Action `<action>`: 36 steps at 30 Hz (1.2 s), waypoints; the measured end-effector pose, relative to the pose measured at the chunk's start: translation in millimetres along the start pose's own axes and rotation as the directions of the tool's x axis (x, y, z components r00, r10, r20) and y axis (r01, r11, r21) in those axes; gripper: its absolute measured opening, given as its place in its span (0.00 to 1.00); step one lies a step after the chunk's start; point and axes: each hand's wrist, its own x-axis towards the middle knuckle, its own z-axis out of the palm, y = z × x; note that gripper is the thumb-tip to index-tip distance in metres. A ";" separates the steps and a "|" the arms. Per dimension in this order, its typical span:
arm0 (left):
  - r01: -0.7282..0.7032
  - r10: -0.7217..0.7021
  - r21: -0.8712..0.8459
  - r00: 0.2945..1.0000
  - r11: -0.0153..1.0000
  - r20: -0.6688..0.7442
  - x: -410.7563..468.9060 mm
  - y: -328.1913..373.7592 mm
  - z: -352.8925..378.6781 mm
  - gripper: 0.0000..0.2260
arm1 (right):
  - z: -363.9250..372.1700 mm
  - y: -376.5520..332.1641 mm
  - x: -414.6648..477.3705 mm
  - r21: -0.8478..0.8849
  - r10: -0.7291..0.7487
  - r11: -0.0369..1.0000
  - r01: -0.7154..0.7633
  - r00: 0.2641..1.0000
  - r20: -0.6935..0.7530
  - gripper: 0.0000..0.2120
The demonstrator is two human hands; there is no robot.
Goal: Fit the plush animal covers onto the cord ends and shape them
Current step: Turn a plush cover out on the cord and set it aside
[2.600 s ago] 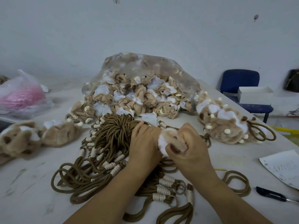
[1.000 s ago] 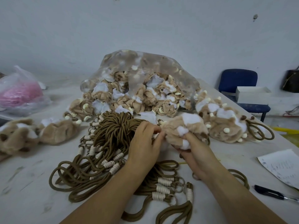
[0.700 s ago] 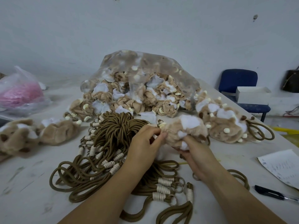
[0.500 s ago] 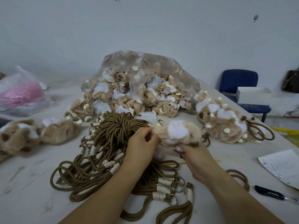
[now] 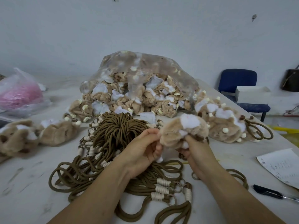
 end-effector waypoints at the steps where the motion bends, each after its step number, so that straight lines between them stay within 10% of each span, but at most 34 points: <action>1: -0.007 0.008 -0.029 1.000 1.000 0.011 0.7 -0.1 -0.1 0.09 | 1.2 -1.2 -0.5 0.031 0.017 0.999 -0.017 1.000 0.016 0.16; 8: -0.256 0.285 0.227 0.952 0.940 -0.109 5.2 -6.7 2.3 0.13 | 1.4 -6.7 1.8 0.224 0.192 0.955 -0.196 0.981 0.042 0.10; 15: -0.346 0.538 0.903 0.827 0.256 0.165 2.0 -14.5 1.1 0.21 | 3.1 -5.1 -0.5 0.231 0.131 0.960 -0.159 0.982 0.134 0.19; 21: -0.258 0.582 0.822 0.806 0.507 -0.106 3.7 -9.8 -4.1 0.07 | 10.8 -2.5 -7.5 -0.076 0.028 0.997 -0.006 0.957 0.290 0.17; 26: -0.248 0.525 0.743 0.836 0.622 -0.160 6.1 -10.1 -8.7 0.14 | 11.1 1.4 -10.4 -0.586 -0.182 0.720 0.372 0.916 0.357 0.15; 36: -0.261 0.599 0.844 0.796 0.469 -0.086 1.5 -11.7 -6.5 0.13 | 12.4 7.2 -10.7 -0.586 -0.184 0.707 0.395 0.904 0.387 0.07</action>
